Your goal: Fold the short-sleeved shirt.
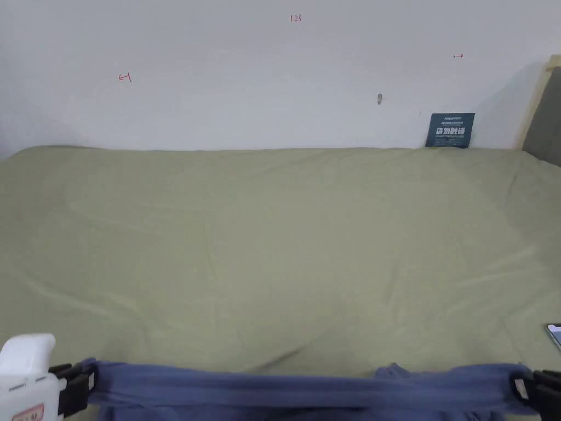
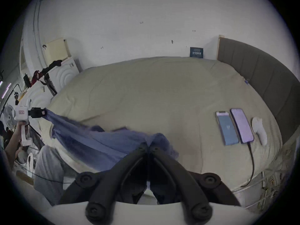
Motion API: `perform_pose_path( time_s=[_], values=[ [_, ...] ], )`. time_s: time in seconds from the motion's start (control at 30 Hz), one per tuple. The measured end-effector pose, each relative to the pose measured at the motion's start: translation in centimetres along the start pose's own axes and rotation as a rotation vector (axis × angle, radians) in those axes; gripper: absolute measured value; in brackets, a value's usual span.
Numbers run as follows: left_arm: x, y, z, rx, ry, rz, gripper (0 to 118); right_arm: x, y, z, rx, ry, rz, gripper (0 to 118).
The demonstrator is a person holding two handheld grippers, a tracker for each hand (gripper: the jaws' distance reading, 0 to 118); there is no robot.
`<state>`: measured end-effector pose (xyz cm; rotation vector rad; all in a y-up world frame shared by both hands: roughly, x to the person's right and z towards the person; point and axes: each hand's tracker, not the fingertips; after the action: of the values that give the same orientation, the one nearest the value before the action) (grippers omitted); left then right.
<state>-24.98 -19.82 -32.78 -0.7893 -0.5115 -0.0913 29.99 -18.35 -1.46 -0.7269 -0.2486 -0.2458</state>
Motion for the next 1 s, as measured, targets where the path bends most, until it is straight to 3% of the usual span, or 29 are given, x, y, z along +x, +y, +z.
perform_pose_path(
  time_s=[0.27,0.33,0.37,0.4,0.43,0.47,0.67,0.77,0.83,0.9,0.93,0.97,1.0],
  values=[
    [-2.1,-5.4,-2.5,-0.04,-0.015,0.023,3,1.3,-5.4,-3.0,-0.076,0.004,-0.015,3],
    [-2.1,-5.4,-2.7,-0.051,-0.022,0.016,11,1.7,-5.5,-3.7,-0.104,0.008,-0.036,4],
    [-2.0,-5.4,-2.7,-0.054,-0.027,0.005,47,1.6,-5.7,-3.7,-0.106,0.006,-0.036,27],
    [-1.9,-5.2,-2.7,-0.068,-0.011,-0.013,89,1.6,-5.5,-3.8,-0.117,-0.001,-0.034,64],
    [-1.8,-4.9,-2.7,-0.078,0.01,-0.029,118,1.6,-5.2,-3.8,-0.137,-0.018,-0.034,102],
    [-1.5,-4.6,-2.4,-0.094,-0.006,-0.029,115,1.3,-4.9,-3.6,-0.149,-0.05,-0.031,118],
    [3.1,1.6,2.3,0.107,-0.042,-0.095,115,-1.1,0.3,0.3,0.12,-0.036,-0.09,118],
    [6.3,5.6,4.6,0.236,-0.046,-0.051,112,-4.0,4.5,2.4,0.284,-0.014,-0.078,118],
    [8.7,7.3,6.2,0.377,-0.023,-0.068,98,-6.3,6.4,3.6,0.396,-0.038,-0.037,118],
    [11.4,8.3,7.2,0.48,0.051,-0.075,76,-9.1,7.7,4.6,0.507,-0.09,-0.01,117],
    [12.3,8.5,7.4,0.514,0.077,-0.079,66,-10.0,8.0,4.6,0.529,-0.102,0.007,112],
    [13.1,8.5,7.7,0.552,0.085,-0.086,43,-10.9,8.1,4.7,0.572,-0.115,0.023,80],
    [13.7,8.5,7.4,0.568,0.089,-0.102,16,-11.6,8.2,4.7,0.594,-0.131,0.034,34]
  ],
)
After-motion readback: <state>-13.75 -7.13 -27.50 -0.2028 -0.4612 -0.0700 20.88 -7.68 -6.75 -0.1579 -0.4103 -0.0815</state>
